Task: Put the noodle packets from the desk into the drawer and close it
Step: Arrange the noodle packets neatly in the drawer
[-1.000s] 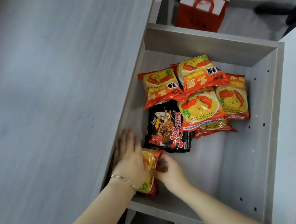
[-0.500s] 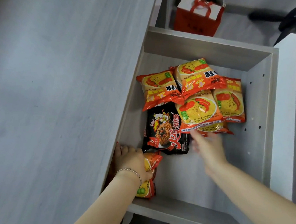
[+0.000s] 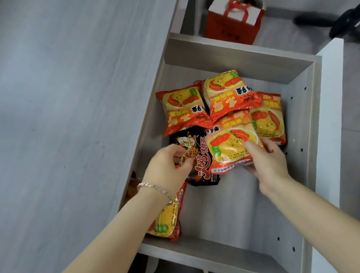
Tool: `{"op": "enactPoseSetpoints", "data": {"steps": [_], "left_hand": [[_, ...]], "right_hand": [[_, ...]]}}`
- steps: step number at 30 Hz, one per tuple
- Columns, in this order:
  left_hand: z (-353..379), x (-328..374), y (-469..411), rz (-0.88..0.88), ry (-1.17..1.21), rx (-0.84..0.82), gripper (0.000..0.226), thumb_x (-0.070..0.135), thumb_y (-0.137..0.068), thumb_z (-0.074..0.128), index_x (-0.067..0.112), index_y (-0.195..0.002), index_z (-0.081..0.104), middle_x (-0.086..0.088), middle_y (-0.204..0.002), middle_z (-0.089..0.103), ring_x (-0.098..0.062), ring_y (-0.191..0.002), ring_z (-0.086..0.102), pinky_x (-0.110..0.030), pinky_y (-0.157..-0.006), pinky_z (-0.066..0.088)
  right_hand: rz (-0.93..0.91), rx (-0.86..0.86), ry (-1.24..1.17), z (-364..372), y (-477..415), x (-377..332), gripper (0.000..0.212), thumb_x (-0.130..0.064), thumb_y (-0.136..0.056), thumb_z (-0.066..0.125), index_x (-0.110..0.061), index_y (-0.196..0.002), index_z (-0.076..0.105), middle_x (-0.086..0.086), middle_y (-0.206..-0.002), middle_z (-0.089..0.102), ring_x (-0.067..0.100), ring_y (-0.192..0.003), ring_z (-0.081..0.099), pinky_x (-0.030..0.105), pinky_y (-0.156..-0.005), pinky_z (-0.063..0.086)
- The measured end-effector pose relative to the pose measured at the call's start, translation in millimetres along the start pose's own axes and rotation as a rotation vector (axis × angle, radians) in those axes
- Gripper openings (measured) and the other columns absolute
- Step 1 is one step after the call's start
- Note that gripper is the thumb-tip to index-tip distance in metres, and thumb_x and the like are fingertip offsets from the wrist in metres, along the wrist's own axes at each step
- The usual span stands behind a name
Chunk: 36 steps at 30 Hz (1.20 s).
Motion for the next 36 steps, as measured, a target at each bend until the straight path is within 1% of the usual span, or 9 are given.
{"op": "enactPoseSetpoints", "data": {"steps": [3, 7, 9, 12, 16, 19, 25, 31, 36], "left_hand": [[17.7, 5.2, -5.2, -0.105, 0.292, -0.102, 0.044, 0.036, -0.089, 0.060, 0.018, -0.128, 0.051, 0.005, -0.113, 0.058, -0.009, -0.096, 0.055, -0.022, -0.080, 0.043], [43.7, -1.7, -7.8, -0.179, 0.408, -0.218, 0.056, 0.034, -0.073, 0.078, 0.021, -0.116, 0.044, 0.000, -0.111, 0.060, -0.014, -0.094, 0.061, -0.032, -0.086, 0.054], [46.0, -10.3, -4.7, -0.133, 0.336, -0.197, 0.061, 0.026, -0.070, 0.082, 0.025, -0.113, 0.039, 0.003, -0.098, 0.060, -0.009, -0.082, 0.060, -0.027, -0.080, 0.054], [56.0, -26.6, 9.6, -0.105, 0.170, -0.287, 0.084, 0.029, -0.067, 0.084, 0.030, -0.132, 0.031, 0.005, -0.111, 0.062, -0.012, -0.098, 0.063, -0.032, -0.093, 0.052], [50.0, -40.8, 25.0, -0.019, -0.366, -0.178, 0.051, 0.047, -0.078, 0.067, 0.025, -0.122, 0.056, 0.002, -0.120, 0.056, -0.017, -0.110, 0.057, -0.031, -0.091, 0.051], [33.2, -43.3, 25.9, 0.056, -0.446, 0.018, 0.041, 0.045, -0.086, 0.056, 0.024, -0.122, 0.058, 0.003, -0.132, 0.046, -0.017, -0.124, 0.042, -0.033, -0.095, 0.049], [35.2, -67.3, 14.2, -0.001, -0.795, -0.280, 0.065, 0.052, -0.089, 0.046, 0.031, -0.146, 0.023, 0.003, -0.147, 0.040, -0.021, -0.137, 0.032, -0.038, -0.117, 0.018], [40.0, -72.5, 8.3, -0.050, -0.888, -0.298, 0.073, 0.050, -0.085, 0.052, 0.029, -0.146, 0.019, -0.003, -0.146, 0.042, -0.027, -0.136, 0.034, -0.042, -0.117, 0.019], [49.5, -67.7, 13.5, -0.021, -0.972, -0.280, 0.074, 0.044, -0.088, 0.051, 0.019, -0.148, 0.016, -0.009, -0.145, 0.039, -0.031, -0.137, 0.031, -0.044, -0.119, 0.015]], "right_hand": [[-0.074, -0.140, 0.080, -13.7, 23.0, -1.6, 0.028, -0.007, -0.081, 0.061, -0.022, -0.106, 0.061, -0.002, -0.091, 0.066, 0.014, -0.082, 0.063, 0.028, -0.068, 0.049], [-0.084, -0.413, 0.238, -22.0, 33.4, -2.2, 0.033, -0.003, -0.072, 0.069, -0.028, -0.090, 0.058, 0.004, -0.095, 0.065, 0.019, -0.087, 0.063, 0.030, -0.074, 0.049], [-0.053, -0.498, 0.375, -24.3, 29.4, -0.8, 0.033, -0.009, -0.065, 0.069, -0.028, -0.090, 0.056, 0.003, -0.094, 0.067, 0.018, -0.084, 0.064, 0.028, -0.071, 0.050], [-0.049, -0.612, 0.620, -24.3, 22.4, 11.9, 0.041, 0.005, -0.076, 0.065, -0.030, -0.092, 0.052, 0.008, -0.094, 0.067, 0.020, -0.080, 0.066, 0.029, -0.071, 0.054], [0.036, -0.767, 0.771, -15.4, 17.0, 47.0, 0.053, 0.005, -0.077, 0.063, -0.033, -0.110, 0.049, 0.005, -0.100, 0.064, 0.020, -0.088, 0.065, 0.030, -0.078, 0.054], [0.090, -0.837, 0.883, -5.5, 12.1, 65.8, 0.053, -0.005, -0.070, 0.066, -0.030, -0.113, 0.047, 0.003, -0.098, 0.061, 0.018, -0.088, 0.062, 0.031, -0.081, 0.053], [-0.049, -0.803, 1.119, 14.6, 8.8, 83.2, 0.049, -0.025, -0.058, 0.057, -0.037, -0.105, 0.056, 0.002, -0.113, 0.060, 0.022, -0.104, 0.060, 0.034, -0.087, 0.052], [-0.303, -0.653, 1.375, 18.2, 23.4, 85.1, 0.043, -0.026, -0.086, 0.051, -0.029, -0.128, 0.052, 0.002, -0.107, 0.037, 0.024, -0.117, 0.046, 0.032, -0.092, 0.045], [-0.482, -0.723, 1.496, 32.2, 42.3, 88.9, 0.047, -0.022, -0.091, 0.041, -0.027, -0.137, 0.044, 0.006, -0.123, 0.047, 0.024, -0.121, 0.037, 0.036, -0.094, 0.042]]}}
Point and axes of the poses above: each hand's wrist, its own y-axis away from the middle knuckle, its own z-axis out of the palm, x = y × z, the point moved 6 cm from there along -y, towards the middle knuckle
